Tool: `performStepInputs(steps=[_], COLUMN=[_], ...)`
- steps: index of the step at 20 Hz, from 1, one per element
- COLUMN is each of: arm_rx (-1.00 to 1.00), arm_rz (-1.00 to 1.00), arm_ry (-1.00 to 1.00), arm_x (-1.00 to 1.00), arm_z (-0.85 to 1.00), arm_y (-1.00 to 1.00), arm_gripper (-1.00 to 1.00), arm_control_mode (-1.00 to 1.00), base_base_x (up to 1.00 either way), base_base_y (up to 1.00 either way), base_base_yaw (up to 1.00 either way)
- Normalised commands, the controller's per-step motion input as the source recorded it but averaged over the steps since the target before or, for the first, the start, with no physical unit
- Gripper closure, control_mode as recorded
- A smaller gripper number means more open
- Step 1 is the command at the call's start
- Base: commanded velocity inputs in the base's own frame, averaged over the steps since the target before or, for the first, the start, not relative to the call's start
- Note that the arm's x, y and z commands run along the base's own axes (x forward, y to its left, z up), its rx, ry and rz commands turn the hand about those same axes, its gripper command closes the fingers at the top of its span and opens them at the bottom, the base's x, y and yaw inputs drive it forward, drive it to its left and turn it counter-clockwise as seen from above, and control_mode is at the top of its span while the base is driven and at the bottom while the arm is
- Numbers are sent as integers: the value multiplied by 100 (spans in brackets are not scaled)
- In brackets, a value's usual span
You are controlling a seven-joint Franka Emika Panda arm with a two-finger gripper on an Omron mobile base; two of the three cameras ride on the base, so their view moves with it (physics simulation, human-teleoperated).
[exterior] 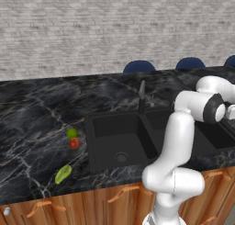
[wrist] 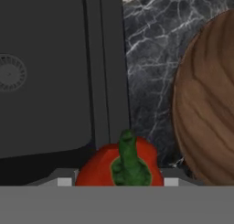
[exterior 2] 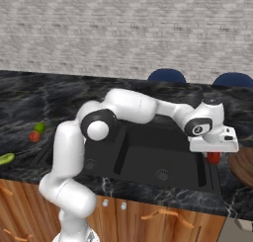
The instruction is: There is a mixed pile of frozen fruits and vegetables on the counter. Locate all the frozen vegetables and place the items in a bowl on the counter. Take all the frozen fruits and defrost them in a running sink.
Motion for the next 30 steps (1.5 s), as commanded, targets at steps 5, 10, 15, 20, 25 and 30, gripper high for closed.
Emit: performStepInputs(steps=[5,10,15,20,25,30], arm_rx=[-3,-2,-1,-2,-1,1], arm_rz=[0,0,0,0,0,0], arm_ry=[0,0,0,0,0,0], arm_x=[3,3,13,9,3,-4], arm_z=[14,6,-10,-14,-4,-19], arm_y=[-35,-41,-37,-40,-45,-8], arm_gripper=[100,100,100,100,100,-100], arm_control_mode=[-100,-100,-100,-100,-100,-100], base_base_x=[0,0,0,0,0,0], base_base_y=[0,0,0,0,0,0], base_base_yaw=[0,0,0,0,0,0])
